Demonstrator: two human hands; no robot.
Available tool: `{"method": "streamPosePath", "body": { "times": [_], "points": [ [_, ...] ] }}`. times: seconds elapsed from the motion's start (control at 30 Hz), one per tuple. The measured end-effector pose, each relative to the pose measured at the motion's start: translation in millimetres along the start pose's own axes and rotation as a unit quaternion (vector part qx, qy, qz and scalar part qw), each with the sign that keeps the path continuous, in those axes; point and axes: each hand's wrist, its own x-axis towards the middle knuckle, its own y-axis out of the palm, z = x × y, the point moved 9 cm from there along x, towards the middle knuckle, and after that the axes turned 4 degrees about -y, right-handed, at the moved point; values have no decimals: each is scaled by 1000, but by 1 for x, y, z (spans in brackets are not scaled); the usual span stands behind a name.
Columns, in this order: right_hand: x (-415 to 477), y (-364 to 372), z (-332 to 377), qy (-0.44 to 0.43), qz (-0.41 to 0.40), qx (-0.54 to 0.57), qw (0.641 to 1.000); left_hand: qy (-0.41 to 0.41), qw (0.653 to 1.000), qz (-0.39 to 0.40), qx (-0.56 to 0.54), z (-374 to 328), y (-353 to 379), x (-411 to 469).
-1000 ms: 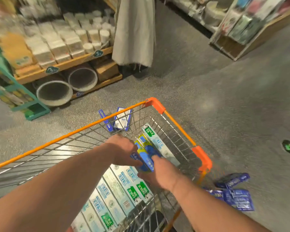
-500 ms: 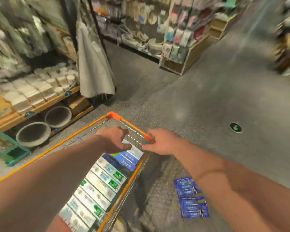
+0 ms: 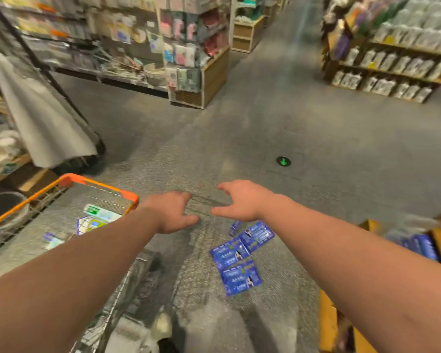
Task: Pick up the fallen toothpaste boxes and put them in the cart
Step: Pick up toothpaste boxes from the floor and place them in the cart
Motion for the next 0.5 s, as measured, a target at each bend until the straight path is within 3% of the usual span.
{"method": "streamPosePath", "body": {
  "times": [0.2, 0.5],
  "points": [
    [-21, 3, -84, 46, 15, 16, 999, 41, 999, -6, 29, -85, -6, 40],
    [12, -7, -188, 113, 23, 45, 992, 87, 994, 42, 43, -128, -10, 162]
  ]
}}
